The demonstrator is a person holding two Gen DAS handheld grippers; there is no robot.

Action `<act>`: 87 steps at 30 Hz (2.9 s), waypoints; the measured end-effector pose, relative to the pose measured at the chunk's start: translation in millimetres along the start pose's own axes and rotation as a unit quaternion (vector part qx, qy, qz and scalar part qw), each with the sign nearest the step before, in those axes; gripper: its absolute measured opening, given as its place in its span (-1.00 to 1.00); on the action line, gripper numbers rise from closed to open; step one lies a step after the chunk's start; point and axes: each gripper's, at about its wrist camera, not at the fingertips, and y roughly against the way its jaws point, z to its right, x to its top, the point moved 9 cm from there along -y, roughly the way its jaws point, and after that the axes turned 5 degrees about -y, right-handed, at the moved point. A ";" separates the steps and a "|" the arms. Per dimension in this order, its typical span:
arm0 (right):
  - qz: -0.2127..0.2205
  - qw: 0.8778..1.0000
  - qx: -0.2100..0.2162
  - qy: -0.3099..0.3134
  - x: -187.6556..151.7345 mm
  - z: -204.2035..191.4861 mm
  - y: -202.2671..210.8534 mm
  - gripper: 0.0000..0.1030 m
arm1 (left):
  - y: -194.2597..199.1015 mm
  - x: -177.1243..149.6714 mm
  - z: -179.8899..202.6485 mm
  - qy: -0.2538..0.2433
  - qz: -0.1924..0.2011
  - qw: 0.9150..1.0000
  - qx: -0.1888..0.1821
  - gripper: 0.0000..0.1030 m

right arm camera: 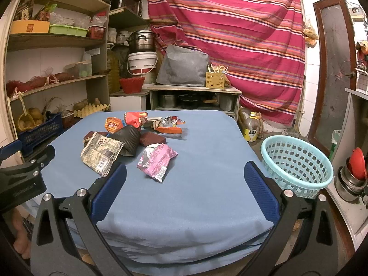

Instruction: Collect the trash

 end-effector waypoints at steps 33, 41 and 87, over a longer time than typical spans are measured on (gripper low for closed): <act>0.001 1.000 -0.003 0.000 0.4 4.2 -0.7 0.92 | -6.3 4.4 17.3 -0.004 -0.001 1.000 -0.006 0.91; -0.002 1.000 -0.008 -0.003 -2.8 14.6 -6.3 0.92 | -15.5 -0.9 15.8 0.000 -0.011 1.000 -0.010 0.92; -0.234 0.969 0.058 0.047 -46.3 -76.8 -220.2 -0.28 | -187.1 -22.3 -18.5 -0.024 -0.146 0.987 -0.070 0.91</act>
